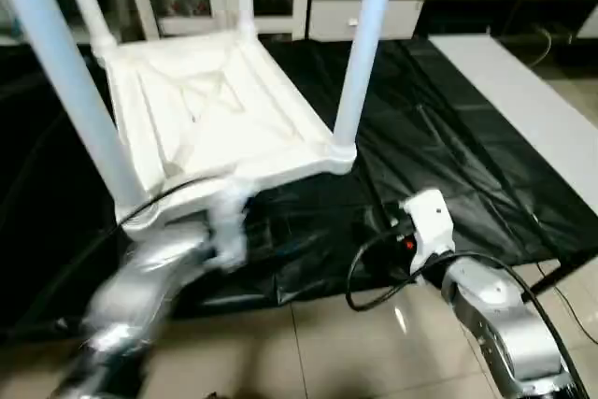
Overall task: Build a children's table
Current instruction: Rotate leg to tighten, then rotate table base
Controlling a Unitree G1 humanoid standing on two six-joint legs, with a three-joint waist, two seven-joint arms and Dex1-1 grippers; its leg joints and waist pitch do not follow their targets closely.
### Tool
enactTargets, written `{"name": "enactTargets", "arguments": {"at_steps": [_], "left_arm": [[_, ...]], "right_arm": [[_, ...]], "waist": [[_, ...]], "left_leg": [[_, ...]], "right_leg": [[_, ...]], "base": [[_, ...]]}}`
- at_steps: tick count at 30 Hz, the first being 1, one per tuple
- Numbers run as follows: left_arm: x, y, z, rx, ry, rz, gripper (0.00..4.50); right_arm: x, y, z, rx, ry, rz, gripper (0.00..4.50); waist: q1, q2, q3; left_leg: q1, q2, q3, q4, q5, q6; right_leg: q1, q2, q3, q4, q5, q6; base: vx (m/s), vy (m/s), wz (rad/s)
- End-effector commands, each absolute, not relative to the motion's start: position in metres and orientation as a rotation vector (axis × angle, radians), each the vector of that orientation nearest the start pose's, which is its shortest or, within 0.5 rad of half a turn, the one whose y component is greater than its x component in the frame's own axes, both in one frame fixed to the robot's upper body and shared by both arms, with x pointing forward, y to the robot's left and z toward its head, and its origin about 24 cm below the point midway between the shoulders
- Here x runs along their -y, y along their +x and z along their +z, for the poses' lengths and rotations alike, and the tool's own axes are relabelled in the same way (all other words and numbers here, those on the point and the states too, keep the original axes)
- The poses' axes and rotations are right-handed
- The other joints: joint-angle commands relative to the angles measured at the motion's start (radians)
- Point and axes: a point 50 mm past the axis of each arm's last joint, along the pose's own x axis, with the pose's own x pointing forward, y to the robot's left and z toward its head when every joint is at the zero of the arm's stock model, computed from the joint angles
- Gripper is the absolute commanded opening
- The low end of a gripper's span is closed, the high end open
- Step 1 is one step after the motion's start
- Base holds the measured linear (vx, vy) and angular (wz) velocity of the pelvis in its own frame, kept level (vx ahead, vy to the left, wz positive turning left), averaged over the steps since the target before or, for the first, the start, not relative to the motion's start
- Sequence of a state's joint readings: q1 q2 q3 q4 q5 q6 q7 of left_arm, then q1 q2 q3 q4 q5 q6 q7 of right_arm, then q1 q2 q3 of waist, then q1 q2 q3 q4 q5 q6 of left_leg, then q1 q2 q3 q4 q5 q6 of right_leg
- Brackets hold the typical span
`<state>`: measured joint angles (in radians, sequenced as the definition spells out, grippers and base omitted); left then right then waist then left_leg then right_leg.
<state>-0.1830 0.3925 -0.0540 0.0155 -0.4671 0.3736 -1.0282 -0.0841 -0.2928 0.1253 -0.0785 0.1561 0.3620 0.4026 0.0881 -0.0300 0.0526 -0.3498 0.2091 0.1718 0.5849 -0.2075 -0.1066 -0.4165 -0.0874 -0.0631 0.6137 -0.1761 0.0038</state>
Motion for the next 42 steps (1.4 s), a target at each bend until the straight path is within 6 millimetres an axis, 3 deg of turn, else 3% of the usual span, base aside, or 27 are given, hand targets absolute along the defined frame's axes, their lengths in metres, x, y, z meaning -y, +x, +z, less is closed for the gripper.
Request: {"name": "enactTargets", "arguments": {"at_steps": [1,2,4,5,6,8,9,12,17,20,25,28,35,39,40,42], "left_arm": [[-0.178,0.249,0.076,-0.177,-0.141,-1.117,4.47],[-0.189,0.244,0.075,-0.189,-0.126,-1.096,4.47],[-0.211,0.239,0.073,-0.174,-0.087,-1.020,4.47],[-0.226,0.237,0.072,-0.153,-0.083,-0.957,4.47],[-0.243,0.236,0.072,-0.131,-0.083,-0.881,4.47],[-0.260,0.231,0.074,-0.120,-0.082,-0.813,4.47],[-0.260,0.231,0.074,-0.120,-0.082,-0.813,4.47],[-0.280,0.226,0.091,-0.045,-0.036,-0.738,4.47],[-0.295,0.231,0.103,0.045,-0.005,-0.646,4.47],[-0.304,0.233,0.102,0.036,0.021,-0.598,4.47],[-0.304,0.241,0.104,0.040,0.038,-0.562,4.47],[-0.304,0.245,0.106,0.065,0.026,-0.541,4.47],[-0.330,0.224,0.104,0.016,0.017,-0.531,4.47],[-0.336,0.226,0.108,0.055,0.038,-0.469,4.47],[-0.338,0.228,0.110,0.071,0.045,-0.442,4.47],[-0.338,0.233,0.111,0.077,0.051,-0.419,4.47]], "right_arm": [[0.147,0.261,0.053,-0.215,-0.120,0.561,3.35],[0.145,0.261,0.053,-0.213,-0.123,0.570,3.35],[0.144,0.261,0.053,-0.212,-0.121,0.582,3.35],[0.143,0.261,0.053,-0.212,-0.122,0.587,3.35],[0.142,0.262,0.053,-0.211,-0.122,0.589,3.35],[0.142,0.262,0.053,-0.211,-0.124,0.591,3.35],[0.142,0.262,0.053,-0.211,-0.124,0.591,3.35],[0.139,0.260,0.054,-0.204,-0.110,0.644,3.35],[0.124,0.242,0.063,-0.198,0.016,0.901,3.35],[0.121,0.226,0.072,-0.219,0.096,1.080,3.35],[0.122,0.224,0.070,-0.230,0.079,1.093,3.35],[0.121,0.224,0.070,-0.231,0.080,1.098,3.35],[0.128,0.219,0.068,-0.258,0.067,1.096,3.35],[0.129,0.220,0.068,-0.257,0.064,1.093,3.35],[0.128,0.221,0.068,-0.255,0.063,1.095,3.35],[0.127,0.222,0.069,-0.252,0.062,1.100,3.35]], "waist": [[0.000,0.010,-0.048],[0.002,0.012,-0.050],[-0.005,0.014,-0.040],[-0.004,0.013,-0.042],[-0.003,0.012,-0.045],[-0.002,0.016,-0.046],[-0.002,0.012,-0.047],[0.001,0.012,-0.050],[0.002,0.010,-0.056],[0.005,0.012,-0.056],[0.008,0.009,-0.050],[0.009,0.013,-0.050],[0.006,0.011,-0.053],[0.008,0.011,-0.053],[0.009,0.006,-0.054],[0.011,0.007,-0.053]], "left_leg": [[0.011,0.015,0.006,-0.080,-0.306,-0.001],[0.013,0.016,0.003,-0.078,-0.307,-0.005],[-0.004,0.015,-0.002,-0.091,-0.325,-0.007],[0.007,0.015,-0.001,-0.088,-0.346,-0.012],[0.009,0.014,-0.002,-0.087,-0.339,-0.012],[0.009,0.015,-0.002,-0.088,-0.320,-0.017],[0.008,0.015,-0.002,-0.087,-0.318,-0.016],[0.008,0.017,-0.001,-0.088,-0.295,-0.011],[0.003,0.017,-0.001,-0.081,-0.229,0.015],[0.005,0.017,-0.001,-0.079,-0.214,0.038],[0.009,0.020,-0.003,-0.085,-0.298,-0.001],[0.010,0.020,-0.005,-0.086,-0.317,-0.015],[0.002,0.018,-0.009,-0.087,-0.295,-0.012],[0.011,0.019,-0.007,-0.085,-0.310,-0.007],[0.012,0.019,-0.006,-0.084,-0.306,-0.006],[0.011,0.019,-0.006,-0.085,-0.304,-0.007]], "right_leg": [[0.040,-0.035,0.041,-0.089,-0.325,-0.156],[0.039,-0.037,0.043,-0.084,-0.317,-0.158],[0.046,-0.034,0.042,-0.088,-0.370,-0.126],[0.038,-0.036,0.043,-0.095,-0.408,-0.108],[0.038,-0.037,0.043,-0.096,-0.401,-0.108],[0.038,-0.034,0.045,-0.089,-0.334,-0.119],[0.039,-0.034,0.044,-0.087,-0.317,-0.123],[0.042,-0.034,0.045,-0.075,-0.237,-0.153],[0.054,-0.035,0.045,-0.060,-0.115,-0.177],[0.059,-0.034,0.044,-0.060,-0.094,-0.181],[0.050,-0.043,0.046,-0.077,-0.273,-0.153],[0.047,-0.043,0.046,-0.080,-0.298,-0.144],[0.055,-0.041,0.045,-0.073,-0.257,-0.144],[0.048,-0.039,0.045,-0.074,-0.247,-0.158],[0.048,-0.040,0.045,-0.074,-0.238,-0.160],[0.050,-0.038,0.045,-0.070,-0.217,-0.164]], "base": [[0.000,0.000,0.00],[0.000,0.000,0.00],[0.000,0.000,0.00],[0.000,0.000,0.00],[0.000,0.000,0.00],[0.000,0.000,0.00],[0.000,0.000,0.00],[0.000,0.000,0.00],[0.000,0.000,0.00],[0.000,0.000,0.00],[0.000,0.000,0.00],[0.000,0.000,0.00],[0.000,0.000,0.00],[0.000,0.000,0.00],[0.000,0.000,0.00],[0.000,0.000,0.00]]}}
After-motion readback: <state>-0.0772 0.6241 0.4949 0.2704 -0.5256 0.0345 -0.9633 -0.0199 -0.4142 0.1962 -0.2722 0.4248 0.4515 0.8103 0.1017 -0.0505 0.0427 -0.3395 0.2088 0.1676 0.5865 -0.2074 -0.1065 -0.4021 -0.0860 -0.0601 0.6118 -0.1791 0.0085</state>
